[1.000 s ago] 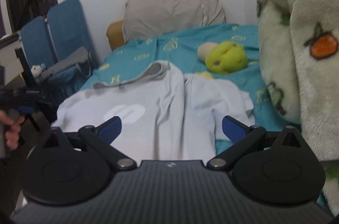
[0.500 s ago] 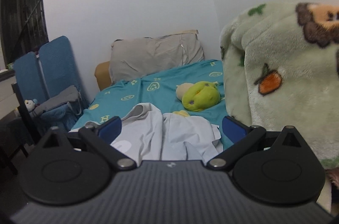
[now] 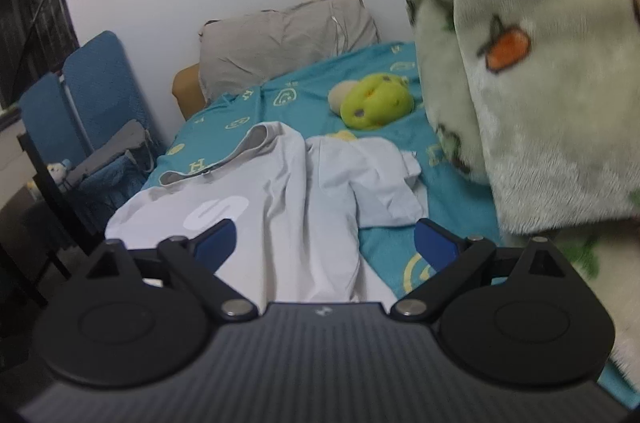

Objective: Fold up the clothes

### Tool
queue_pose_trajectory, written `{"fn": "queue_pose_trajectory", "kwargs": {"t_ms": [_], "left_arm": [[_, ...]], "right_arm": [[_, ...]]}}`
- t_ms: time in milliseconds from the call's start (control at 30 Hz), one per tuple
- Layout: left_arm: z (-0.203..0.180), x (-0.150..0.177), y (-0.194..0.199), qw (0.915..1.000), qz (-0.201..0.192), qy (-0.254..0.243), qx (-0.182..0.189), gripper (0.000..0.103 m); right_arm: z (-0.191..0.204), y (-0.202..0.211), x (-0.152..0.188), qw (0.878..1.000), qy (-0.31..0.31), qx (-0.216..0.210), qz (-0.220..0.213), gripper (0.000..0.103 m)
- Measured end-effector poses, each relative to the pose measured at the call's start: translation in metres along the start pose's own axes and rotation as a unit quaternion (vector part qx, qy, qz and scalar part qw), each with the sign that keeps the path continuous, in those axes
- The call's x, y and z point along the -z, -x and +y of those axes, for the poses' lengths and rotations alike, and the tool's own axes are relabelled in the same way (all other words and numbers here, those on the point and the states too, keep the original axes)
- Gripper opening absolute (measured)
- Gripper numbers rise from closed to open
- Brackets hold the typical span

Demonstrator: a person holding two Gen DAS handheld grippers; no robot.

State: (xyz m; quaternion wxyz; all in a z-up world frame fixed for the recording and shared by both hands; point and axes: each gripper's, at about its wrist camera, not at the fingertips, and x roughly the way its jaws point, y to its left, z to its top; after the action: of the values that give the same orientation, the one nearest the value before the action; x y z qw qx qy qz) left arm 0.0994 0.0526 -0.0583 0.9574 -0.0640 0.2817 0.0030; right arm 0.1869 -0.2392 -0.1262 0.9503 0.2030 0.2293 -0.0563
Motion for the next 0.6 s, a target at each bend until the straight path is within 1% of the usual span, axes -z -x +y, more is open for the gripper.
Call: {"fn": "queue_pose_trajectory", "kwargs": {"t_ms": [33, 67, 133, 167, 233, 300, 400, 433, 500, 600], "left_arm": [[0.002, 0.0, 0.0, 1.0, 0.002, 0.004, -0.002, 0.103], [0.005, -0.001, -0.001, 1.0, 0.003, 0.008, -0.004, 0.103], [0.009, -0.002, -0.001, 0.9998, 0.005, 0.018, -0.006, 0.103], [0.01, -0.002, -0.001, 0.9997, 0.007, 0.022, -0.007, 0.103], [0.011, -0.003, -0.002, 0.9996, 0.008, 0.025, -0.01, 0.103], [0.009, -0.004, -0.002, 0.9997, 0.006, 0.021, -0.013, 0.103], [0.002, -0.005, -0.006, 0.9999, 0.006, 0.011, -0.008, 0.103], [-0.002, -0.005, -0.008, 0.9999, 0.007, 0.008, -0.007, 0.103], [-0.008, -0.005, -0.014, 0.9999, 0.01, 0.0, -0.004, 0.103], [-0.015, -0.004, -0.024, 0.9998, 0.017, -0.012, -0.001, 0.103]], "right_arm": [[-0.006, -0.005, 0.001, 1.0, -0.023, -0.008, 0.008, 0.078], [-0.012, -0.01, 0.003, 0.998, -0.052, -0.018, 0.018, 0.076], [-0.025, -0.021, 0.006, 0.992, -0.113, -0.039, 0.036, 0.066], [-0.031, -0.028, 0.008, 0.988, -0.143, -0.047, 0.041, 0.064], [-0.04, -0.042, 0.012, 0.98, -0.185, -0.056, 0.046, 0.063], [-0.046, -0.058, 0.015, 0.976, -0.204, -0.054, 0.054, 0.064], [-0.06, -0.082, 0.019, 0.969, -0.235, -0.036, 0.064, 0.066], [-0.066, -0.089, 0.021, 0.966, -0.248, -0.028, 0.067, 0.069], [-0.077, -0.098, 0.024, 0.96, -0.272, -0.028, 0.056, 0.068], [-0.086, -0.108, 0.023, 0.952, -0.303, -0.025, 0.032, 0.069]]}}
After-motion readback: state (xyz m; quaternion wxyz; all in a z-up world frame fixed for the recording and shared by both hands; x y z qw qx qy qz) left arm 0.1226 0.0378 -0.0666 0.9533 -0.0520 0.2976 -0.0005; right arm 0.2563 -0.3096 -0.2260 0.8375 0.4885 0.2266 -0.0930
